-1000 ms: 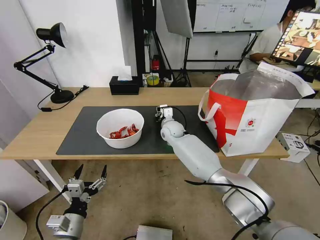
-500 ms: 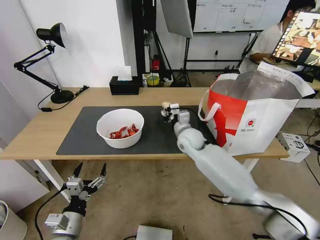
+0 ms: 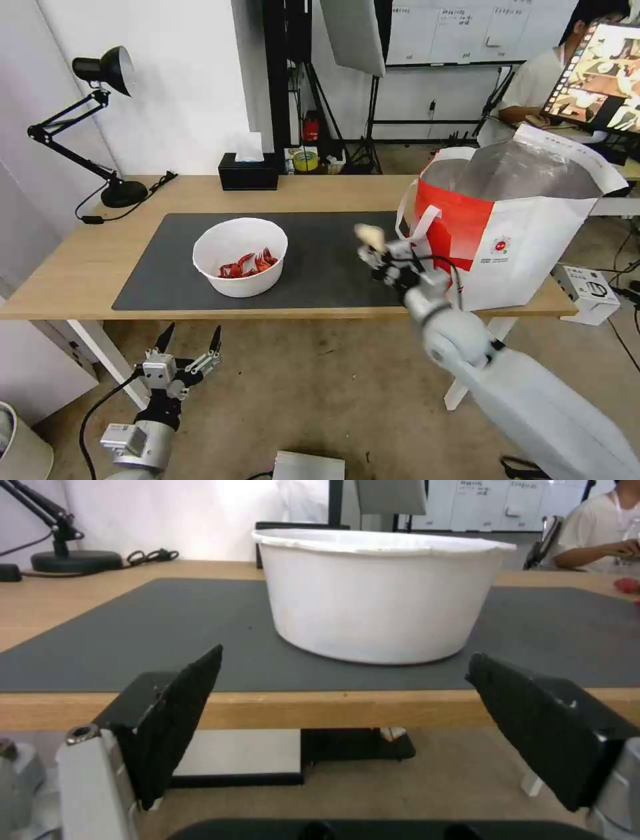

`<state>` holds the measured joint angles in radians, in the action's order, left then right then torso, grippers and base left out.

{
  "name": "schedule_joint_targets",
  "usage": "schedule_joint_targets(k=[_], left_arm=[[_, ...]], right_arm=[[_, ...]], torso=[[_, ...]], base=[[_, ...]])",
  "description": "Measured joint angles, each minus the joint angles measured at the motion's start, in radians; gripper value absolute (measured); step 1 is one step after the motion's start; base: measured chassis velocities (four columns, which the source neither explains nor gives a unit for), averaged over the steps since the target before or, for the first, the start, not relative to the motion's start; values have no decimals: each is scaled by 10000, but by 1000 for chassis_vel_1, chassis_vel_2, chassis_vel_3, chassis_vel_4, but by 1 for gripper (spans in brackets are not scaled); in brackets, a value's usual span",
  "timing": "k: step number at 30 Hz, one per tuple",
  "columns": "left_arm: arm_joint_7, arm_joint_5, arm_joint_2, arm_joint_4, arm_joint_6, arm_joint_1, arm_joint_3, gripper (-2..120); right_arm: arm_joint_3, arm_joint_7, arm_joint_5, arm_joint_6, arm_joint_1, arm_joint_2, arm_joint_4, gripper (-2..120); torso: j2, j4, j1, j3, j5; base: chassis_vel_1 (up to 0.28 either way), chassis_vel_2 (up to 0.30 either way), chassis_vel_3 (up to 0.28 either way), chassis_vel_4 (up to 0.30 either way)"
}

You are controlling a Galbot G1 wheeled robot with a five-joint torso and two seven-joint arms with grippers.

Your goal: Pick up the trash from the table and place it into the takeout bag.

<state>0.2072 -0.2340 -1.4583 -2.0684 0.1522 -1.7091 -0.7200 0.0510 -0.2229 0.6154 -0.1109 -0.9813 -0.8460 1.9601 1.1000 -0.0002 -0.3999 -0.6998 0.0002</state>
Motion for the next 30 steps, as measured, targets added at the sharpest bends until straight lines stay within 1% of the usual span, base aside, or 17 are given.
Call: schedule_joint_targets(k=[3,4,7,8,11,12,15,16,19,20,21,23,24,25,27,28,30], left_arm=[[1,112,26,-27,-1,-60,158,100],[1,112,26,-27,-1,-60,158,100],[4,204,54,-72,-1,-122,305,100],[4,204,54,-72,-1,-122,305,100],[4,233,90,-83,6,-177,348,100],[4,233,90,-83,6,-177,348,100],[6,233,219,-30,18,-128,381,100],[6,233,219,-30,18,-128,381,100],[6,226,263,-23,26,-81,418,100],[6,226,263,-23,26,-81,418,100],[6,225,273,-82,28,-115,451,100],[9,231,272,-166,39,-166,526,100],[9,231,272,-166,39,-166,526,100],[17,239,271,-205,46,-186,577,100],[43,259,264,-309,63,-222,676,100],[43,259,264,-309,63,-222,676,100],[73,267,261,-385,118,-279,760,100]], right_arm=[[956,424,-290,453,-1188,119,621,7],[956,424,-290,453,-1188,119,621,7],[1677,780,-400,941,-2294,59,1196,7],[1677,780,-400,941,-2294,59,1196,7],[2334,1015,-476,1680,-3182,-309,1746,7],[2334,1015,-476,1680,-3182,-309,1746,7],[3113,1277,-395,2317,-3739,-832,2299,7],[3113,1277,-395,2317,-3739,-832,2299,7],[4018,1264,-54,2558,-3934,-1184,2833,7],[4018,1264,-54,2558,-3934,-1184,2833,7],[4323,1129,126,2558,-3926,-1190,3000,7],[4843,914,541,2515,-3826,-1053,3229,7],[4843,914,541,2515,-3826,-1053,3229,7],[5080,809,758,2437,-3752,-916,3288,7],[5659,423,1465,2148,-3496,-392,3337,7],[5659,423,1465,2148,-3496,-392,3337,7],[6111,95,2276,1835,-3262,143,3339,7]], torso=[[0,2,0,0,-2],[0,2,0,0,-2],[1,0,0,0,-2],[1,0,0,0,-2],[0,2,0,-1,-1],[0,2,0,-1,-1],[0,2,1,0,-1],[0,2,1,0,-1],[1,2,-1,-1,-1],[1,2,-1,-1,-1],[0,2,-1,-1,-3],[1,1,-1,-1,-1],[1,1,-1,-1,-1],[1,2,-1,-1,-3],[0,1,-1,-2,0],[0,1,-1,-2,0],[0,1,-2,-2,1]], base=[[0,0,0,0],[0,0,0,0],[0,0,0,0],[0,0,0,0],[0,0,0,0],[0,0,0,0],[0,0,0,0],[0,0,0,0],[0,0,0,0],[0,0,0,0],[0,0,0,0],[0,0,0,0],[0,0,0,0],[0,0,0,0],[0,0,0,0],[0,0,0,0],[0,0,0,0]])
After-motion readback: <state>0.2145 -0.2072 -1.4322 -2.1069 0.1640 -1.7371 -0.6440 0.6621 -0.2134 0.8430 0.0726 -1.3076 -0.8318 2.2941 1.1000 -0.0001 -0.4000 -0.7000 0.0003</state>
